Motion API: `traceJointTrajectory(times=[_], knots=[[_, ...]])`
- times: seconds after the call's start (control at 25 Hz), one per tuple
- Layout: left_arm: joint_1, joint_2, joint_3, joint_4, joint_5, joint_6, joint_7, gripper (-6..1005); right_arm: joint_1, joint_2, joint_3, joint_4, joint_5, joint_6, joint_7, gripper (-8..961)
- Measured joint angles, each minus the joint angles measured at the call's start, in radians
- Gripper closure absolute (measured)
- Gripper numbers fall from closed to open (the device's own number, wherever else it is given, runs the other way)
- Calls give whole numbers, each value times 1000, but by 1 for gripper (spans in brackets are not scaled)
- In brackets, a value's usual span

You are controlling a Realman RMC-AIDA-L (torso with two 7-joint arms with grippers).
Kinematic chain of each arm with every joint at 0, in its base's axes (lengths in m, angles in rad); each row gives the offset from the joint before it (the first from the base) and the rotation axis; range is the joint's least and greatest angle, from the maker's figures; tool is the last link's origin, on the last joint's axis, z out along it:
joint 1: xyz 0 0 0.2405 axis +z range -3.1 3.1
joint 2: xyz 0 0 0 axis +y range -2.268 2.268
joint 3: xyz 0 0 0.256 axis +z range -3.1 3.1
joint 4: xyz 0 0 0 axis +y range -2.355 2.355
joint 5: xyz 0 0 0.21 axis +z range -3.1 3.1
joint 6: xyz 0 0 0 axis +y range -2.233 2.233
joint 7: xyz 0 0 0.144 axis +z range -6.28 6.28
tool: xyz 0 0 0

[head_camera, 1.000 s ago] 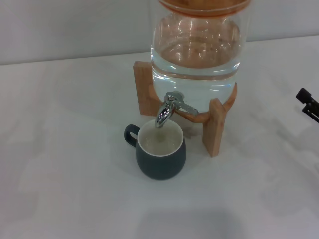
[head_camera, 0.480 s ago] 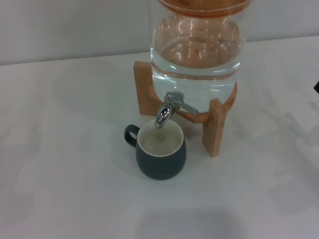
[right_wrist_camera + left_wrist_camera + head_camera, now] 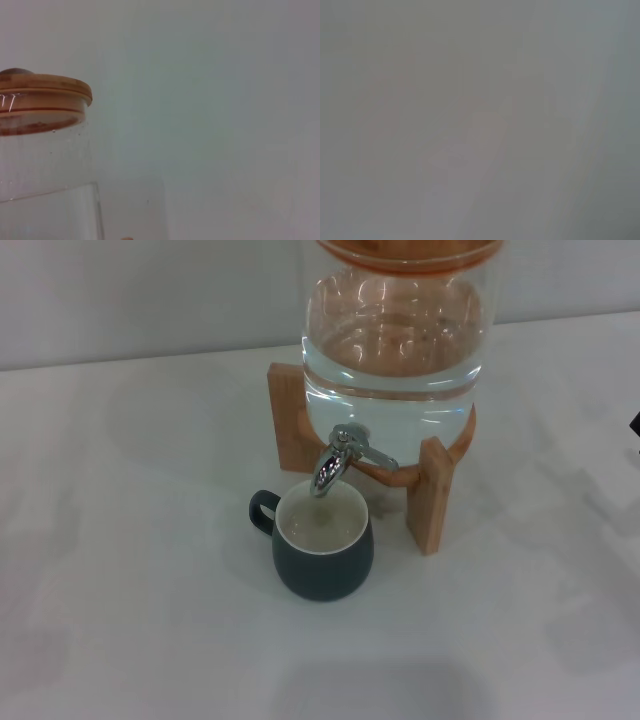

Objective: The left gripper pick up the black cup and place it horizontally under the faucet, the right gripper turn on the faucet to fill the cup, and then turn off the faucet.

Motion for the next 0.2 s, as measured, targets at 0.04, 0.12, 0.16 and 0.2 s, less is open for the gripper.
traceJointTrajectory(times=[0.04, 0.12, 0.16, 0.2], knots=[[0, 0, 0, 0, 0, 0, 0, 467, 0, 0, 0, 0, 0, 1, -1, 142], [0, -1, -1, 1, -1, 0, 0, 467, -1, 0, 0, 1, 0, 2, -4, 142], [-1, -3, -3, 1, -2, 0, 1, 467, -1, 0, 0, 1, 0, 2, -6, 142], [-1, -4, -3, 1, -3, 0, 1, 467, -1, 0, 0, 1, 0, 2, -7, 142]])
